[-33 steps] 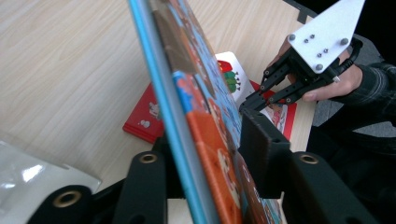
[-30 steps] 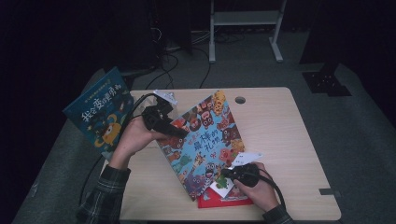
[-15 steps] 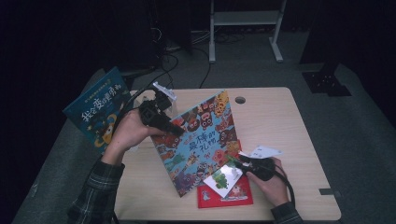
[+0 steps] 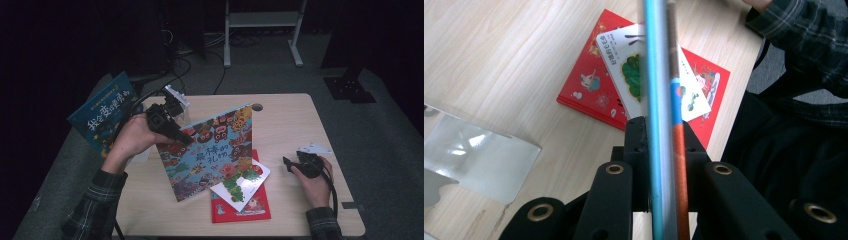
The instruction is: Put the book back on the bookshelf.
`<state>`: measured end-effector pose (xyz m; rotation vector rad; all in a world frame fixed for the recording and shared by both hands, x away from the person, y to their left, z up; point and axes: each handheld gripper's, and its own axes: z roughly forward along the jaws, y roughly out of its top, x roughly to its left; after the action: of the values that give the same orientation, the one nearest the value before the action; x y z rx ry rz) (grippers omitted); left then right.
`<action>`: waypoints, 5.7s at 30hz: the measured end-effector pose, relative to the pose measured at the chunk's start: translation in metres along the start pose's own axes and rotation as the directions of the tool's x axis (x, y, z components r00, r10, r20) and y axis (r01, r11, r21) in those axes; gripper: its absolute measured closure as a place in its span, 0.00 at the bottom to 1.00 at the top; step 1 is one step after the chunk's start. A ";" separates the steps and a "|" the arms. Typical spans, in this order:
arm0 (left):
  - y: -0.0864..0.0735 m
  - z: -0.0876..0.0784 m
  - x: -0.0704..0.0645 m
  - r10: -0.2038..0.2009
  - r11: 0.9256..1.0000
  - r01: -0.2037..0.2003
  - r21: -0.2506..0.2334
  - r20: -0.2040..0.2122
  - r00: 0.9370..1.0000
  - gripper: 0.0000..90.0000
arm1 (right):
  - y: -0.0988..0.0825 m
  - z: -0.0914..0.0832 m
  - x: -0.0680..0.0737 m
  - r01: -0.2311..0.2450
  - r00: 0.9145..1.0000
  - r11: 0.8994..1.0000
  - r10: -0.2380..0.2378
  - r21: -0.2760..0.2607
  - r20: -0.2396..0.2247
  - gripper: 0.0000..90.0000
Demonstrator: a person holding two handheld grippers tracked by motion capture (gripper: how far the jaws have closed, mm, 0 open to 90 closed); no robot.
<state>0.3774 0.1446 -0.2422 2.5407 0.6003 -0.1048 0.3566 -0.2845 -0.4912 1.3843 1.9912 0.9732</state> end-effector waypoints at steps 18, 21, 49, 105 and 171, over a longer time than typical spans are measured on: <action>-0.004 -0.029 -0.015 0.030 0.999 -0.032 -0.022 -0.057 0.998 0.90 | -0.006 0.011 -0.011 -0.063 0.998 0.996 0.061 0.071 0.025 0.29; -0.010 -0.037 -0.014 0.018 0.999 -0.019 -0.031 -0.060 0.998 0.89 | -0.006 0.011 -0.011 -0.063 0.998 0.996 0.061 0.070 0.025 0.29; -0.111 -0.117 0.001 -0.174 0.979 0.152 -0.138 -0.167 0.970 0.89 | -0.006 0.011 -0.012 -0.065 0.998 0.995 0.064 0.070 0.026 0.29; -0.163 -0.139 0.072 -0.545 0.823 0.373 -0.428 -0.410 0.732 0.89 | -0.005 0.012 -0.013 -0.068 0.997 0.995 0.066 0.071 0.027 0.29; -0.171 -0.116 0.066 -0.478 0.867 0.323 -0.380 -0.448 0.756 0.99 | -0.005 0.012 -0.013 -0.066 0.998 0.995 0.064 0.071 0.027 0.29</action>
<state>0.3569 0.3606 -0.2364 2.1061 1.2855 0.5206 0.3668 -0.2947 -0.5023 1.5010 1.9923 0.9161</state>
